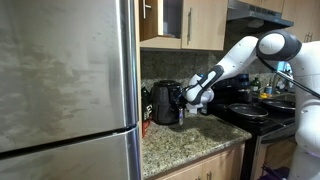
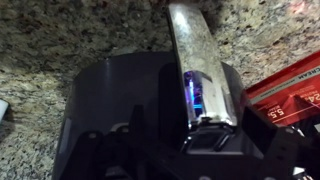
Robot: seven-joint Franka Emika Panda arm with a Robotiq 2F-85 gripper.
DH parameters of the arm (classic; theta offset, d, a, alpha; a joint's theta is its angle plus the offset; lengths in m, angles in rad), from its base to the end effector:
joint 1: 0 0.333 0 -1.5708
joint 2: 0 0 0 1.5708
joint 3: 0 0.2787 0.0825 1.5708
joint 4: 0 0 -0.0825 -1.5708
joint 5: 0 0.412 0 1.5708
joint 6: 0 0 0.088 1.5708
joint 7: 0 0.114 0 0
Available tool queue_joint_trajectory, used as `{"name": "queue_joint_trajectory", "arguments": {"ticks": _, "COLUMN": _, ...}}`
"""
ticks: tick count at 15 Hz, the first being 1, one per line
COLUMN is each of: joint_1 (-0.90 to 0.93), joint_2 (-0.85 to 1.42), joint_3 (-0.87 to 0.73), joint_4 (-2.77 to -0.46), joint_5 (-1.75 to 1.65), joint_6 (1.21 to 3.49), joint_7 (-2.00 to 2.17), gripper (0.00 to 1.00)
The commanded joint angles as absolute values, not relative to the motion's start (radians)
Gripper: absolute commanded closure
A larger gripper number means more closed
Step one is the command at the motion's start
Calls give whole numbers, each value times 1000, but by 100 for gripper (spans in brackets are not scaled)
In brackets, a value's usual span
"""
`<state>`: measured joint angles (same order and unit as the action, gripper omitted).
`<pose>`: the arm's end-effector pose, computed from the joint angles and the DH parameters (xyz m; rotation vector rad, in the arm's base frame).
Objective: Close the air fryer
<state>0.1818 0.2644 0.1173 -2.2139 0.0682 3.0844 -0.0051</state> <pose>0.5831 0.1736 0.2638 -2.8534 -0.3205 -0.8776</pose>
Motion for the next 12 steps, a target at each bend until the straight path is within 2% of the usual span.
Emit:
{"name": "queue_joint_trajectory", "arguments": {"ticks": 1, "joint_1": 156, "joint_2": 333, "joint_3": 159, "joint_4": -2154, "joint_5": 98, "joint_6": 3147, "joint_7": -28, "gripper": 0}}
{"name": "queue_joint_trajectory", "arguments": {"ticks": 4, "joint_1": 112, "joint_2": 362, "joint_3": 223, "joint_4": -2142, "joint_5": 127, "joint_6": 3215, "joint_7": -43, "gripper": 0}}
{"name": "queue_joint_trajectory", "arguments": {"ticks": 8, "joint_1": 133, "joint_2": 360, "joint_3": 181, "joint_4": -2161, "joint_5": 79, "joint_6": 3266, "joint_7": 12, "gripper": 0}}
{"name": "queue_joint_trajectory", "arguments": {"ticks": 12, "joint_1": 133, "joint_2": 330, "joint_3": 184, "joint_4": -2169, "joint_5": 102, "joint_6": 3118, "joint_7": 63, "gripper": 0}}
